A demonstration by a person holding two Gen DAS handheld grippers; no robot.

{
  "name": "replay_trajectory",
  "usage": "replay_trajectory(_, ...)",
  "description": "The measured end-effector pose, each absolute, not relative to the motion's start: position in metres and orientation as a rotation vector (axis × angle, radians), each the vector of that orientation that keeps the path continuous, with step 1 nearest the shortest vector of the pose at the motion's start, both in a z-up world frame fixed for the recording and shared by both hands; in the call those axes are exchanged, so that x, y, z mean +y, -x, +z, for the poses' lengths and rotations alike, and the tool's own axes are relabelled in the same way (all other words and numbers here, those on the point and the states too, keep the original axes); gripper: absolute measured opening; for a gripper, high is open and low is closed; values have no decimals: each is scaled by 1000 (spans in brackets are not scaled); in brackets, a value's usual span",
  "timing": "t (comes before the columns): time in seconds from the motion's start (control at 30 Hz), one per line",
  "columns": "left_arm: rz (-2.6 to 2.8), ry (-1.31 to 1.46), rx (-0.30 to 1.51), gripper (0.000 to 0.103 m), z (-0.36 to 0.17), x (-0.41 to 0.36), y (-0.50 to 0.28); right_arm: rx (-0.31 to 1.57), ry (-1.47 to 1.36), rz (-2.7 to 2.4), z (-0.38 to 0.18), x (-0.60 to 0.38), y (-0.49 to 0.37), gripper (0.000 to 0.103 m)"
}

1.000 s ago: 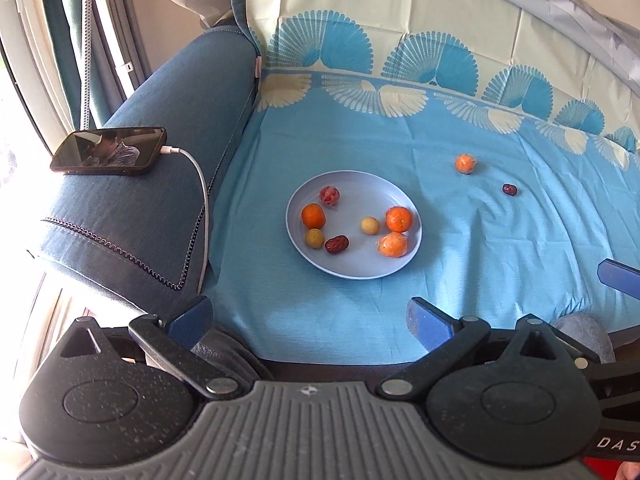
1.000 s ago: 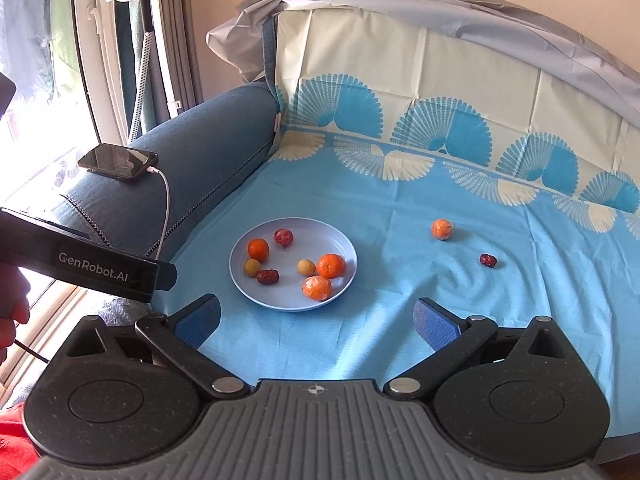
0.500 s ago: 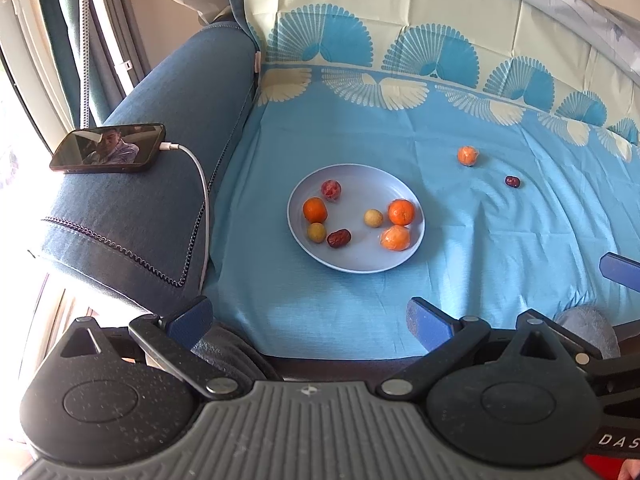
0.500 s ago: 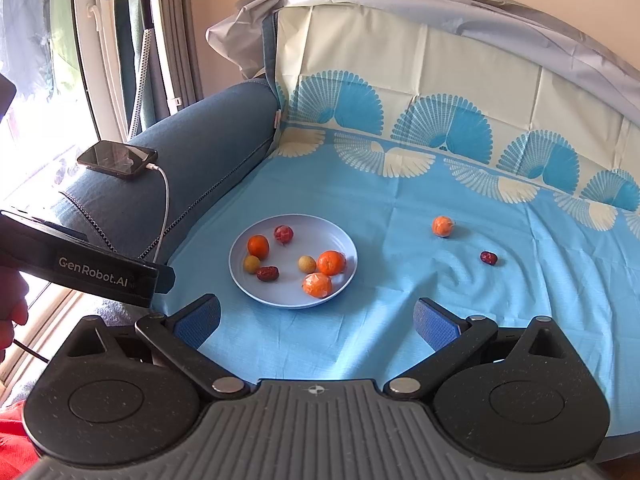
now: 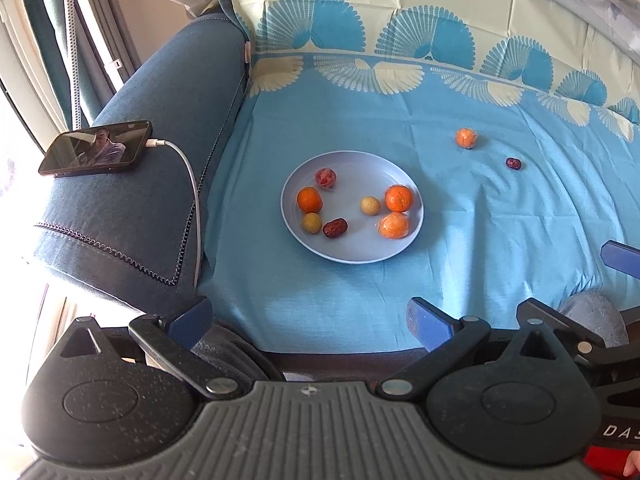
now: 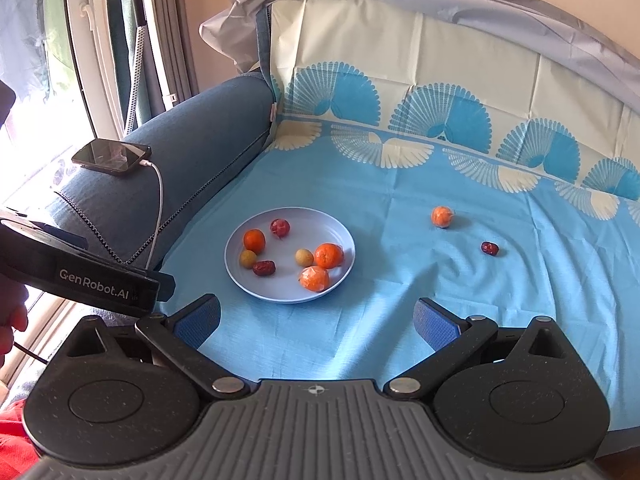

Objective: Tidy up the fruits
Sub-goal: 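Lift both tools off the plate and move toward the last two fruits, then grasp the wrapped tangerine with the left tool while the right tool grasps the red date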

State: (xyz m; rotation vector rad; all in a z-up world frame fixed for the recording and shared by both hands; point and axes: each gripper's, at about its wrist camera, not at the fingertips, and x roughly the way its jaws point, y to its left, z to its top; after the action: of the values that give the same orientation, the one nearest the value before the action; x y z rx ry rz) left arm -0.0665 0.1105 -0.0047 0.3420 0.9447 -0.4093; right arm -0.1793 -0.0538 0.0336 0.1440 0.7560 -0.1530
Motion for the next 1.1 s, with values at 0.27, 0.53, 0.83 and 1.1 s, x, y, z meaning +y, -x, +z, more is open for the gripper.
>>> replay_trajectory(0.27,-414,-372,967,103,-13,94,57,786,-194,-166,22,-68,172,102)
replay_trajectory(0.53,-453,-407,955,103,-16,50,33,787,-260,-292,0,-110,164,102)
replay_trajectory(0.83,-583,-429,920,103,-44,-59,-18,764,-341,-483,-38,-196,143,102)
replay_trajectory(1.1,-675,-483,913,103,-109,-170,-74,699,-324,-566,-101,-267,94,102)
